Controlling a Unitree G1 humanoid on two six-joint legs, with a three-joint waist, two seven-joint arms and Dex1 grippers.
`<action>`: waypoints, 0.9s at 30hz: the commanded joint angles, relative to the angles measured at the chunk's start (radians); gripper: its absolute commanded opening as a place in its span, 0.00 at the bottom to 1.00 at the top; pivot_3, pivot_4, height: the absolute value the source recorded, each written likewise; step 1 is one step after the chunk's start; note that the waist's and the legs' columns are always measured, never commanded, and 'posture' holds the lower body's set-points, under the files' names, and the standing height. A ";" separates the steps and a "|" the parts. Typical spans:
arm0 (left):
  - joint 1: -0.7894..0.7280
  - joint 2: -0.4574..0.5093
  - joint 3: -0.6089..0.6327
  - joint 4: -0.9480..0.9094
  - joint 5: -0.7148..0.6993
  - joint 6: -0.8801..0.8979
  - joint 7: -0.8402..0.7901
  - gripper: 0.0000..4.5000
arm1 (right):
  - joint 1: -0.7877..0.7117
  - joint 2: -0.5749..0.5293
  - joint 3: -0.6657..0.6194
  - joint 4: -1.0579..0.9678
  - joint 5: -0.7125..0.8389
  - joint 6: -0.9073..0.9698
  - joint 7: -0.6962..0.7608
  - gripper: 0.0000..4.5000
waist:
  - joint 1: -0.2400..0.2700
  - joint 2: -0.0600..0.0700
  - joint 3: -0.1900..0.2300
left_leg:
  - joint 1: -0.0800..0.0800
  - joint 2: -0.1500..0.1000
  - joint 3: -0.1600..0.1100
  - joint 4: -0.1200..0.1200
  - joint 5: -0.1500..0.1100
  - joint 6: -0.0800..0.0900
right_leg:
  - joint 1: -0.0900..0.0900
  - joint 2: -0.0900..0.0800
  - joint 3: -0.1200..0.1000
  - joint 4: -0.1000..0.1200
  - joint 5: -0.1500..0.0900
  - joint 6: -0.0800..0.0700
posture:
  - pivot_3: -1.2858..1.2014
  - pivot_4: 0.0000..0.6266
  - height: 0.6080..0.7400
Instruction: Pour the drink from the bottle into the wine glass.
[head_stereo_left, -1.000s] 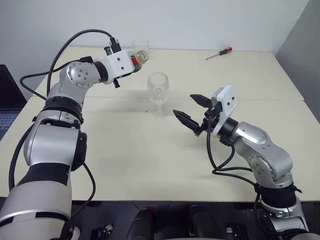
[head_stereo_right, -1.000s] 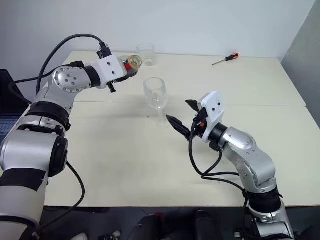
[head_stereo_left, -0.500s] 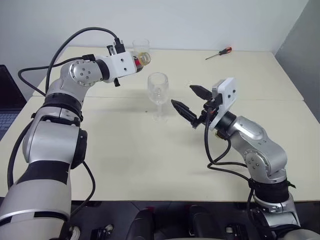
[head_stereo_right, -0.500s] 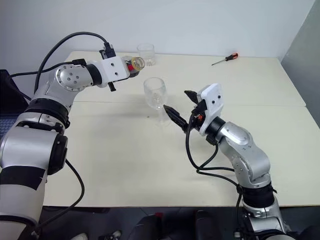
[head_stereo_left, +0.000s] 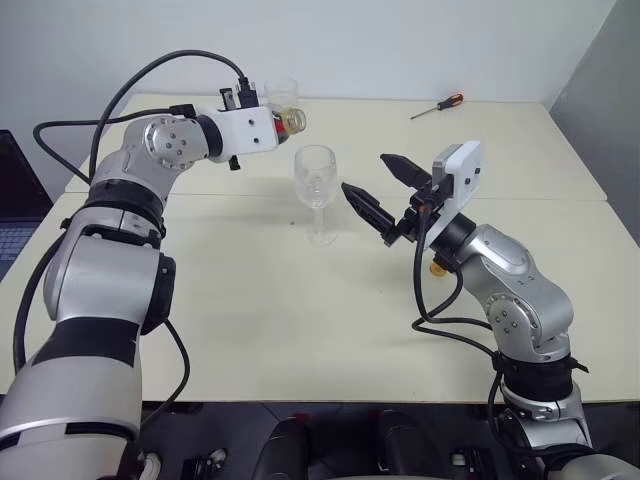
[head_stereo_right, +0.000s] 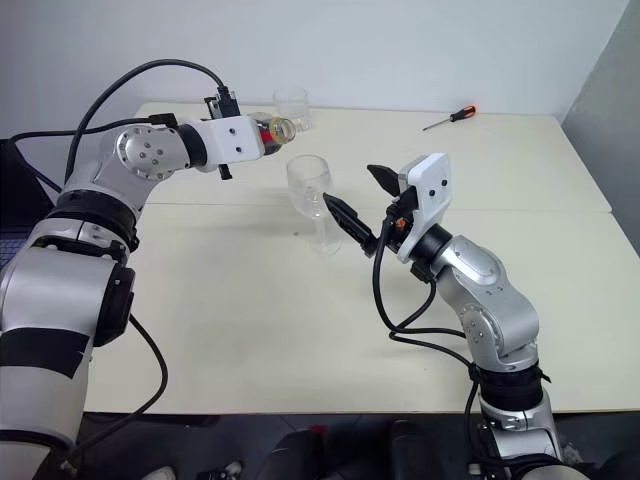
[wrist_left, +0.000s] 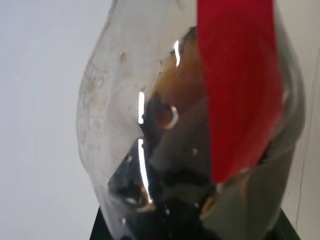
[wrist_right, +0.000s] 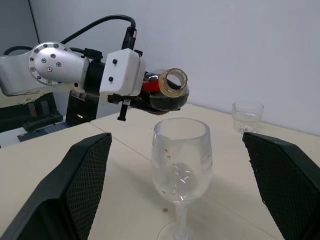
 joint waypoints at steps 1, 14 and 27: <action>-0.052 0.007 -0.006 -0.014 0.009 -0.022 0.035 0.26 | -0.008 0.000 -0.007 -0.023 0.003 -0.026 0.004 1.00 | 0.000 0.000 0.000 | 0.000 0.000 0.000 0.000 0.000 0.000 | 0.000 0.000 0.000 0.000 0.000 0.000 | 0.52 0.24 1.00; -0.079 0.013 -0.069 -0.008 0.084 -0.046 0.100 0.26 | -0.001 0.002 -0.001 -0.024 -0.005 -0.029 0.003 1.00 | 0.000 0.000 0.000 | 0.000 0.000 0.000 0.000 0.000 0.000 | 0.000 0.000 0.000 0.001 0.000 0.000 | 0.52 0.24 1.00; -0.103 0.025 -0.133 -0.004 0.164 -0.075 0.166 0.26 | 0.013 0.004 0.000 -0.027 -0.008 -0.036 0.001 1.00 | 0.000 0.000 0.000 | 0.000 0.000 0.001 0.000 0.000 0.000 | -0.001 0.000 0.001 0.001 0.000 0.000 | 0.52 0.24 1.00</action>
